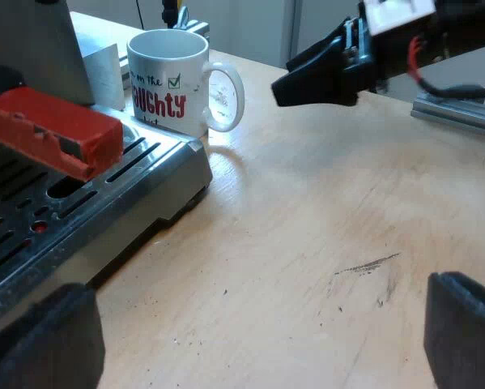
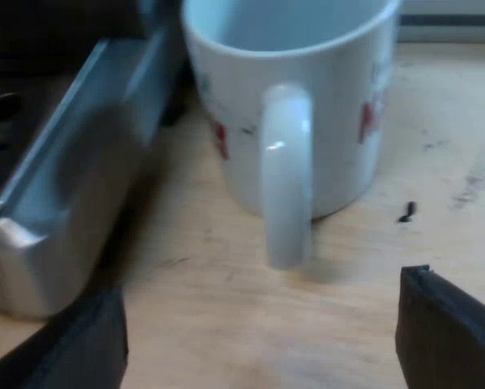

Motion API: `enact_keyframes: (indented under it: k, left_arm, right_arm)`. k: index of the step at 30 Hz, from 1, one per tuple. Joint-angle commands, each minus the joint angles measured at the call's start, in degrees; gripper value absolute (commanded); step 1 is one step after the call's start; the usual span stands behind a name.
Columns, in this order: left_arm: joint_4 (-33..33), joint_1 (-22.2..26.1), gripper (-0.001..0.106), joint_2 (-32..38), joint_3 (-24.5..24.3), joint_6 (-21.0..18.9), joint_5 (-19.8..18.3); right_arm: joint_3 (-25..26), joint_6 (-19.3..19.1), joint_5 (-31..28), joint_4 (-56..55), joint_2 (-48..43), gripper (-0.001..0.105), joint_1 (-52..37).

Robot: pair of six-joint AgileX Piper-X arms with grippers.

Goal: Place mug into machine

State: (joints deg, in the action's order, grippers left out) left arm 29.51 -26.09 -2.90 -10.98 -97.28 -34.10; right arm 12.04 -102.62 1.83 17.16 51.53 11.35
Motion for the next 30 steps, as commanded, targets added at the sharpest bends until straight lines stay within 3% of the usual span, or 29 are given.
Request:
enact_keyframes:
  k: [1, 11, 24, 25, 30]
  left_arm:
    - [-0.89, -0.21, 0.081, -0.2, -0.24, -0.12, -0.31]
    - [-0.89, -0.21, 0.081, -0.2, -0.24, -0.12, -0.31]
    - [-0.89, -0.21, 0.081, -0.2, -0.24, -0.12, -0.31]
    - [-0.89, -0.21, 0.081, -0.2, -0.24, -0.12, -0.31]
    - [-0.89, -0.21, 0.081, -0.2, -0.24, -0.12, -0.31]
  right_arm:
    - [0.17, 0.86, -1.83, 7.21, 5.32, 0.07, 1.14]
    - [1.12, 0.86, -3.76, 25.9, 23.07, 0.07, 1.13]
    - [8.67, 0.86, -3.76, 29.28, 36.13, 0.069, 1.13]
    - [9.0, 0.86, -3.76, 29.28, 36.79, 0.066, 1.13]
    - [9.18, 0.86, -3.76, 28.92, 37.63, 0.022, 1.13]
